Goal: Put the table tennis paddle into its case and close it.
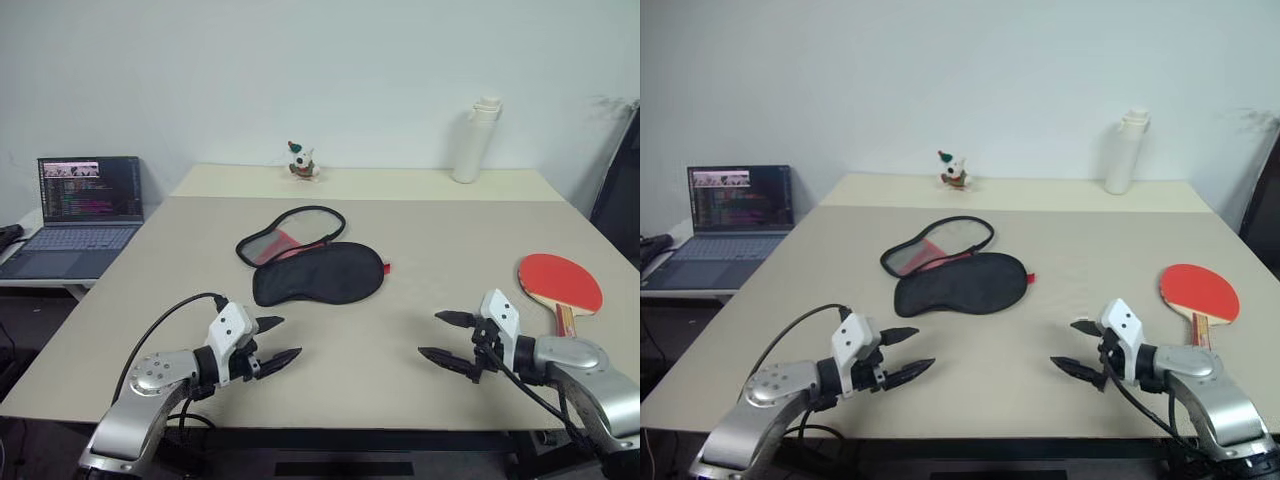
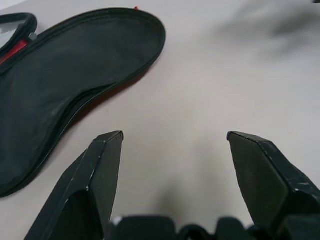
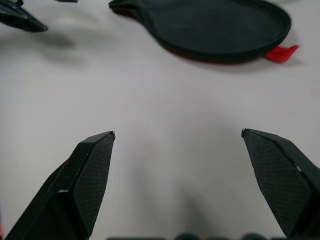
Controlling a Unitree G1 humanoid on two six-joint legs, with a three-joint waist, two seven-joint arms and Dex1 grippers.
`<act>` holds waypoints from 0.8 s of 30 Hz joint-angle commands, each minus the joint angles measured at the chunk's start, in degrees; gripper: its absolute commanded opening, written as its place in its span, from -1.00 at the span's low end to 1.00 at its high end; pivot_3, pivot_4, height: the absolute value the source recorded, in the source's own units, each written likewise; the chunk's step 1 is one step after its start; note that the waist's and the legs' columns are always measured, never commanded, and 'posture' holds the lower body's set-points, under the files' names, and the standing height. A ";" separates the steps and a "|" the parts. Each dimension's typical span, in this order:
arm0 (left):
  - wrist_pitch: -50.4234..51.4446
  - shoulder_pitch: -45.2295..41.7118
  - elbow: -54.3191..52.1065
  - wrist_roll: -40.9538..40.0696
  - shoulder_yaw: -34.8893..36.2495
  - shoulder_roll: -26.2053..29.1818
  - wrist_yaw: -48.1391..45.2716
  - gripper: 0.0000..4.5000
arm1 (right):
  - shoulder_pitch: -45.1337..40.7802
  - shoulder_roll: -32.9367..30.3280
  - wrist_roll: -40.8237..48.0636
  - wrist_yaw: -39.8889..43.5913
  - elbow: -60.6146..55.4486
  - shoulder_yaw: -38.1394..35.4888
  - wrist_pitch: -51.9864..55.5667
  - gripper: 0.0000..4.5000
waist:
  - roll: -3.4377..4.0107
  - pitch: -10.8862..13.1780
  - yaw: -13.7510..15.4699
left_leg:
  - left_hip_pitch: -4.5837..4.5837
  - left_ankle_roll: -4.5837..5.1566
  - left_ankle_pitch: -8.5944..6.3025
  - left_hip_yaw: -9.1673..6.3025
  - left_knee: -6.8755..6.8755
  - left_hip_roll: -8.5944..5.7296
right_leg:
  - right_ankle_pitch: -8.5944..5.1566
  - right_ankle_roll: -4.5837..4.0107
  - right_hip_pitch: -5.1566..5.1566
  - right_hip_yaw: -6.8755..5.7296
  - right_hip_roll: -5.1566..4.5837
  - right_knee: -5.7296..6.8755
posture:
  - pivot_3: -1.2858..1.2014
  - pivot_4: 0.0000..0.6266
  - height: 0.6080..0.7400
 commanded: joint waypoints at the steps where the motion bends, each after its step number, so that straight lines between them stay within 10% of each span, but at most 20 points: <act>1: -2.53 -3.33 2.02 0.33 -0.08 -0.61 -0.37 0.62 | -0.27 -1.94 1.61 -0.75 -2.78 -4.29 1.12 0.99 | -0.01 0.00 0.03 | 0.00 0.00 0.00 0.01 0.02 0.00 | 0.01 0.01 0.00 -0.01 0.00 -0.01 | 0.03 -0.52 1.00; 15: -8.90 -19.22 22.70 4.04 -1.28 4.16 -10.12 0.62 | -3.22 1.16 2.27 -5.67 -6.43 -2.17 3.56 0.99 | -0.02 0.00 -0.21 | 0.08 0.01 0.00 0.06 0.04 -0.04 | 0.06 -0.03 -0.01 -0.03 0.18 0.06 | 0.03 -0.52 1.00; 19: -11.92 -24.94 34.99 6.93 -3.56 4.55 -14.30 1.00 | -5.09 1.69 3.22 -5.52 -8.34 -1.49 4.26 1.00 | -0.02 0.00 -0.09 | 0.03 0.01 0.01 0.06 0.04 -0.09 | 0.05 -0.04 -0.04 -0.05 0.21 0.05 | 0.03 -0.52 1.00; 24: -21.25 -33.96 51.96 13.24 -6.75 1.28 -12.41 1.00 | -5.72 1.45 2.97 -6.26 -8.96 -2.53 4.07 1.00 | -0.06 0.02 0.34 | -0.09 0.01 0.00 0.04 0.06 -0.13 | 0.07 -0.02 -0.05 -0.09 0.10 -0.03 | 0.03 -0.52 1.00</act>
